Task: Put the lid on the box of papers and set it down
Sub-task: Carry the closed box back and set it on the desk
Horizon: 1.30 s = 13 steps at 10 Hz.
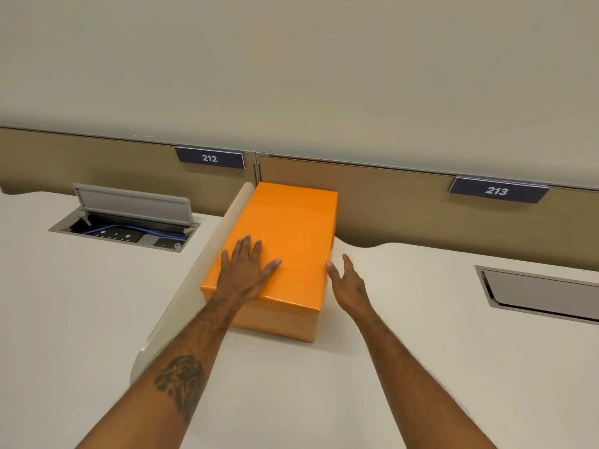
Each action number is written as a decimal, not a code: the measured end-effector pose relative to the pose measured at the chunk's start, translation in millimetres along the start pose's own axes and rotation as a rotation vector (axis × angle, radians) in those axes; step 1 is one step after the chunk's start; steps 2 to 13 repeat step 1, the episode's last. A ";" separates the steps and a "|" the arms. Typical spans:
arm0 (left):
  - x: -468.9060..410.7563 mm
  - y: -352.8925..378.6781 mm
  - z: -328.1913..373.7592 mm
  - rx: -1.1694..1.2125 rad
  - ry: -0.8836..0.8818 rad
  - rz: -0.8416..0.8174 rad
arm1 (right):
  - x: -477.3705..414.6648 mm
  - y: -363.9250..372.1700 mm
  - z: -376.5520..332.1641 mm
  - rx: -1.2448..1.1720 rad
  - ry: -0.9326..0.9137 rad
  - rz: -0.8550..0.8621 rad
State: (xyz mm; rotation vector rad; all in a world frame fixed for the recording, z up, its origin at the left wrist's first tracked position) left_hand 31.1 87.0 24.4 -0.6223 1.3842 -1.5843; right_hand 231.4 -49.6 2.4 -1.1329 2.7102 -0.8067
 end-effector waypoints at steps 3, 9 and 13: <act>18.8 -5.3 24.5 0.002 0.034 0.008 | 11.8 -18.5 16.3 0.297 -0.120 -0.002; 18.8 -5.3 24.5 0.002 0.034 0.008 | 11.8 -18.5 16.3 0.297 -0.120 -0.002; 18.8 -5.3 24.5 0.002 0.034 0.008 | 11.8 -18.5 16.3 0.297 -0.120 -0.002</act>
Point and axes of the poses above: each hand's wrist, its own x-axis away from the middle knuckle, its own y-axis out of the palm, z = x × y, the point moved 4 cm from there along -x, towards the middle knuckle, and after that the axes turned 13 degrees about z, right-handed, at the moved point
